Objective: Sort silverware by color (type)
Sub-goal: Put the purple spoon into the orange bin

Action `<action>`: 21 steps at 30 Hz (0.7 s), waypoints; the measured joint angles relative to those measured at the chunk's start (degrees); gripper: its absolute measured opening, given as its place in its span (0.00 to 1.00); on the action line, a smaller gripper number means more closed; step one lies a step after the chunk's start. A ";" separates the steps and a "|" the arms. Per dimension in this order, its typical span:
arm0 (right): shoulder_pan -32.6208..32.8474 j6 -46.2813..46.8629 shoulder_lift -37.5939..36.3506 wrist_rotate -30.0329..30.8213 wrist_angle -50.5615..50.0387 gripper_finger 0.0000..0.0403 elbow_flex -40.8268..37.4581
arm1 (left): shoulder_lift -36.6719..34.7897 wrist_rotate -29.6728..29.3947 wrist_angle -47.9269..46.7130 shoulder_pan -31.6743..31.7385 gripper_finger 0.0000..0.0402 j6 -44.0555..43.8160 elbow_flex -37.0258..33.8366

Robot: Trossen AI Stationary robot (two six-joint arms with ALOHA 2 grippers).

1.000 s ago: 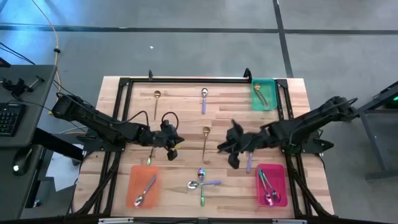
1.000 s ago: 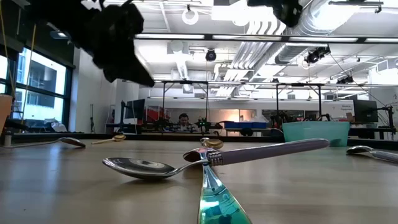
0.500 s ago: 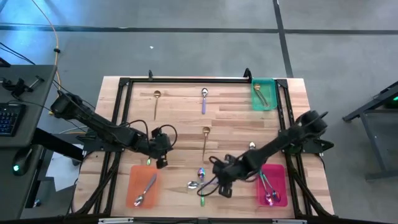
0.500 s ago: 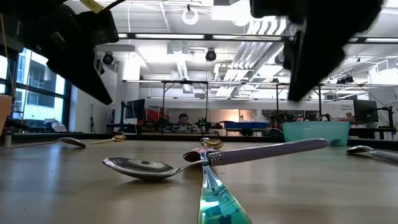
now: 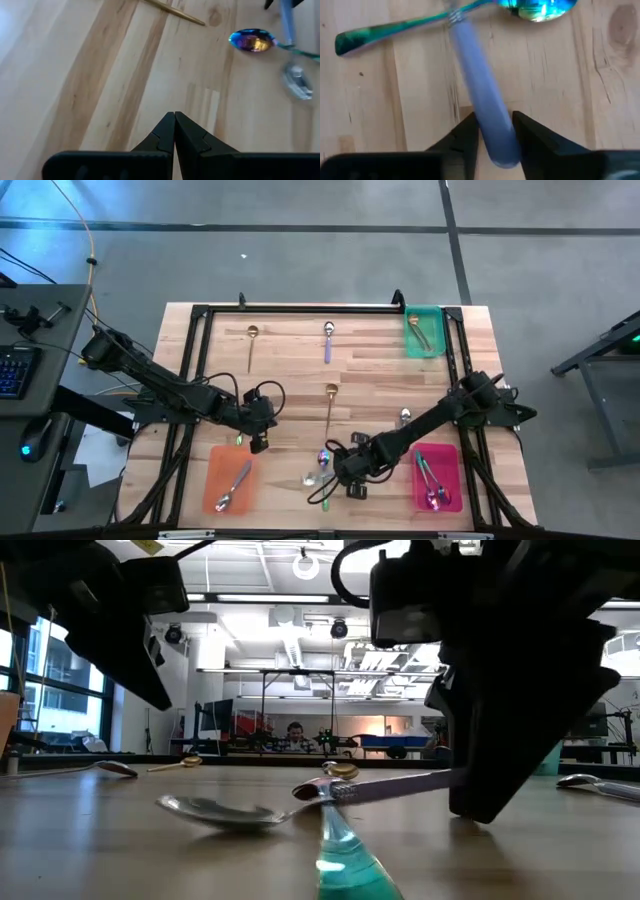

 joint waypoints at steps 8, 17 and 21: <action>-0.03 -1.17 -0.66 -2.01 -0.11 0.09 1.88 | 0.00 9.72 3.77 1.52 0.00 -3.42 0.00; -3.82 -5.88 -4.46 -3.06 -5.63 0.09 6.62 | 0.00 16.95 19.89 5.51 0.07 -1.55 0.01; -7.24 -9.40 -4.59 -3.57 -7.49 0.09 8.86 | 0.04 17.08 20.69 5.92 0.16 3.58 2.91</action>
